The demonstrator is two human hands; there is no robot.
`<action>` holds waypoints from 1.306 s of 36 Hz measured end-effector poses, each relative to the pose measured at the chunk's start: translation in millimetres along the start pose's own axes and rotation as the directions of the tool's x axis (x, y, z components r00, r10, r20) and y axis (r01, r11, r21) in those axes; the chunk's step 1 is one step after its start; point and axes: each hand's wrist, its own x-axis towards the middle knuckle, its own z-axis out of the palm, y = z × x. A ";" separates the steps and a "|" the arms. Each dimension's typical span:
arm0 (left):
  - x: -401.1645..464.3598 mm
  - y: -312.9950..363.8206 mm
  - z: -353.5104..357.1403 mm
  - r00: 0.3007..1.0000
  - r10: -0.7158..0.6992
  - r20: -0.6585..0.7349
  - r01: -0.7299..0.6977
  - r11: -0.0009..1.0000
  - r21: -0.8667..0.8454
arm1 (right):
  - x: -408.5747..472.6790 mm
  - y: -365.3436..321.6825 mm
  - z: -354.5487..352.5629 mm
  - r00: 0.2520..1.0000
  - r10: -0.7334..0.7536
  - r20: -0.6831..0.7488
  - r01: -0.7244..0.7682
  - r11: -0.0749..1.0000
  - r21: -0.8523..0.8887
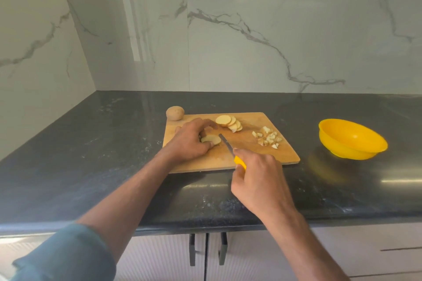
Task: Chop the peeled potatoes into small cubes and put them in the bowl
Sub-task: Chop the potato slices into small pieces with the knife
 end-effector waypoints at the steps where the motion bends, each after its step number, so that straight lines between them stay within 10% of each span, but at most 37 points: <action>1: -0.1 0.5 -0.4 1.000 -0.012 -0.003 0.012 1.000 -0.019 | 2.8 -0.3 2.2 1.000 0.001 -0.020 -0.001 1.000 0.000; 47: 0.6 1.0 -1.3 0.999 0.032 -0.032 -0.030 0.997 0.068 | 12.8 -9.0 22.9 0.994 -0.040 0.102 0.039 0.999 0.019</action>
